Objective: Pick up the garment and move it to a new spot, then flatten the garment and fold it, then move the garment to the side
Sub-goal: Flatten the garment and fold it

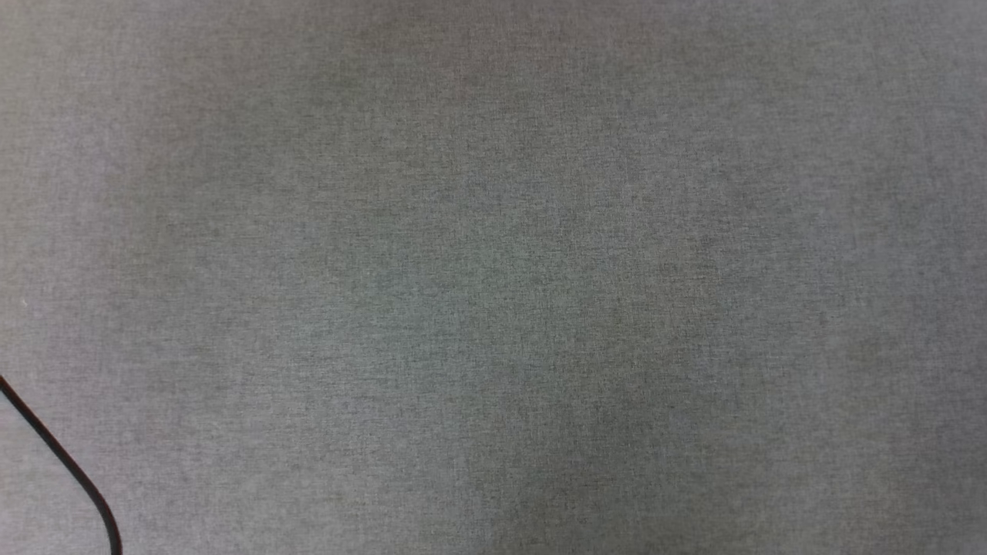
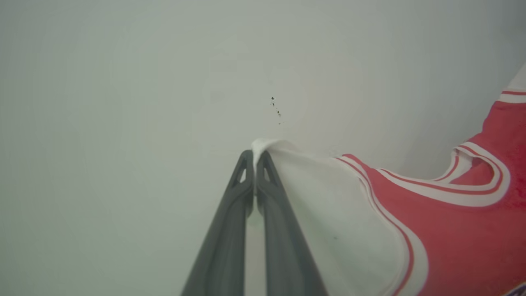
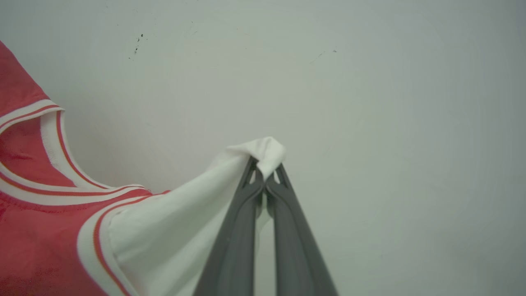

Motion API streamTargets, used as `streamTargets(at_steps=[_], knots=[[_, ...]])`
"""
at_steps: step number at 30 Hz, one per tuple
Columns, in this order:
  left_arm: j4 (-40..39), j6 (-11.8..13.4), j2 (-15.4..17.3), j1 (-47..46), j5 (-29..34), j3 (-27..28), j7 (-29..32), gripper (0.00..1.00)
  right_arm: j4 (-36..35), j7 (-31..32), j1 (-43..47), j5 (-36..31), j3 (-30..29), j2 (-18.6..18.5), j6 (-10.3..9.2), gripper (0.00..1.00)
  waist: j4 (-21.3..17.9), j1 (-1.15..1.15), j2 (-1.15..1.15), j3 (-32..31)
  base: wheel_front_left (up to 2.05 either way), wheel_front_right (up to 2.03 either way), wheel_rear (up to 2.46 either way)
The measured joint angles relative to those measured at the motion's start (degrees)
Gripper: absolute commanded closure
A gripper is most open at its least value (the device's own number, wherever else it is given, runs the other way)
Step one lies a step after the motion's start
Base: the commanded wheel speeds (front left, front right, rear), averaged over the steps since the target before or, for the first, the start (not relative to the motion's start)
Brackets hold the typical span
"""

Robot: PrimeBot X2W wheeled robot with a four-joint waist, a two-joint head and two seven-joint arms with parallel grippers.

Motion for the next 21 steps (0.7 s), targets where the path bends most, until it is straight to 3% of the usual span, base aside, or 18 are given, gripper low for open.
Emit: streamTargets(at_steps=[12, 21], knots=[[1.15, -0.25, -0.2, 13.34, -5.55, -4.79, -2.38, 1.0, 8.23, -6.14, 9.25, 2.69, 11.02, 2.49, 0.0, 1.0, -0.06, 0.0, 0.0, 0.96, 0.0, 0.0, 0.0], [-5.95, -0.27, 2.78, 32.82, -8.13, -4.11, -2.64, 1.0, 7.88, -10.12, 23.82, 9.33, 21.32, 1.76, 0.01, 1.0, -0.18, 0.0, 0.0, -3.0, 0.0, 0.0, 0.0]])
